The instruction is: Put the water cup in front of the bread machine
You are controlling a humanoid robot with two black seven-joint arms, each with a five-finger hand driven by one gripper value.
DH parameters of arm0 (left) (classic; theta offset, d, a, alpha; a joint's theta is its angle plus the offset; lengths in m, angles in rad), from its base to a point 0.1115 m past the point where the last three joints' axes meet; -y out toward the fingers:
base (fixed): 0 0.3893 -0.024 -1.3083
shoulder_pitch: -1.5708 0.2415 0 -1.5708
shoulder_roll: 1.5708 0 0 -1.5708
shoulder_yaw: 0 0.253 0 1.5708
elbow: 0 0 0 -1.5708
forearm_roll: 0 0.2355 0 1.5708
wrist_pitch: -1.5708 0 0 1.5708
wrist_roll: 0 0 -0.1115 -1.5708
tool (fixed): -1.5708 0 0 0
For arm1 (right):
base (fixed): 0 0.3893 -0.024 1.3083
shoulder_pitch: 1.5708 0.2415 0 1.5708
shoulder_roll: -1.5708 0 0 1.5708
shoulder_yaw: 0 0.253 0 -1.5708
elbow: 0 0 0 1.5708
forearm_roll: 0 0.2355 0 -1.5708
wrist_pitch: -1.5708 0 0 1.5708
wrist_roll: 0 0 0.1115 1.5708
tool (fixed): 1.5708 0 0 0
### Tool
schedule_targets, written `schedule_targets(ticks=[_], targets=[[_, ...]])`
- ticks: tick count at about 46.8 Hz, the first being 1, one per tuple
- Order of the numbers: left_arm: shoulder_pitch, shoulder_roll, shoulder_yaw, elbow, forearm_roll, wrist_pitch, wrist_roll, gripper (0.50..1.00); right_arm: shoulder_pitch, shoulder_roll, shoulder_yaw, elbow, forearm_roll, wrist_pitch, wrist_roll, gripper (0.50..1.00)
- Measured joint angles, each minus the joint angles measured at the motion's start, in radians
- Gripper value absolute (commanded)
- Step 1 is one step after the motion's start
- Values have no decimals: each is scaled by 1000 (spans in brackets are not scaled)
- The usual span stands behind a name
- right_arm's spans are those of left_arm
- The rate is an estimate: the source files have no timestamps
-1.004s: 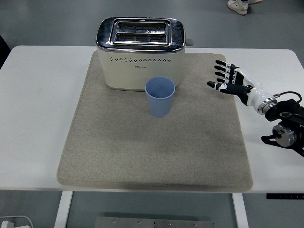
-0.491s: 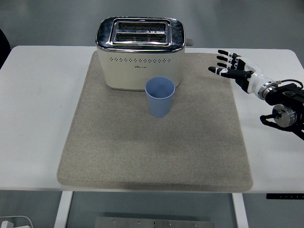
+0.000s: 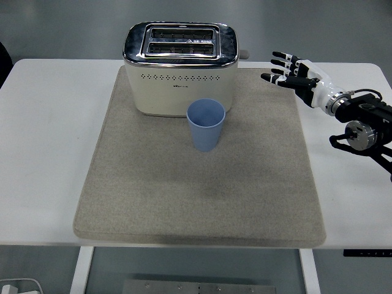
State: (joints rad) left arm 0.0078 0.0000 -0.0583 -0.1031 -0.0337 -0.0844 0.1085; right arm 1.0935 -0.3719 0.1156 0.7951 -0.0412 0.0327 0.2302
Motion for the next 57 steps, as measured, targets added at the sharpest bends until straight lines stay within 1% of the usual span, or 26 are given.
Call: schedule_targets(ticks=[2, 7, 9, 12, 14, 22, 29, 36, 42, 48, 57], targets=[[0, 0, 0, 0, 0, 0, 0, 1000, 5, 3, 0, -24, 27, 20, 0, 921], [0, 0, 0, 0, 0, 0, 0, 1000, 8, 24, 2, -50, 81, 29, -7, 921], [0, 0, 0, 0, 0, 0, 0, 1000, 8, 29, 8, -55, 94, 29, -27, 921], [0, 0, 0, 0, 0, 0, 0, 1000, 8, 35, 16, -62, 103, 27, -75, 921], [0, 0, 0, 0, 0, 0, 0, 1000, 8, 42, 17, -66, 104, 27, -92, 921], [0, 0, 0, 0, 0, 0, 0, 1000, 8, 82, 22, -107, 126, 24, -132, 921], [0, 0, 0, 0, 0, 0, 0, 1000, 1, 107, 80, -162, 176, 4, -162, 921], [0, 0, 0, 0, 0, 0, 0, 1000, 0, 110, 145, -174, 178, -5, -163, 921], [0, 0, 0, 0, 0, 0, 0, 1000, -1, 112, 171, -174, 172, -26, -133, 921], [0, 0, 0, 0, 0, 0, 0, 1000, -2, 126, 176, -173, 165, -25, -101, 921], [0, 0, 0, 0, 0, 0, 0, 1000, -7, 144, 194, -172, 165, -19, -93, 921]])
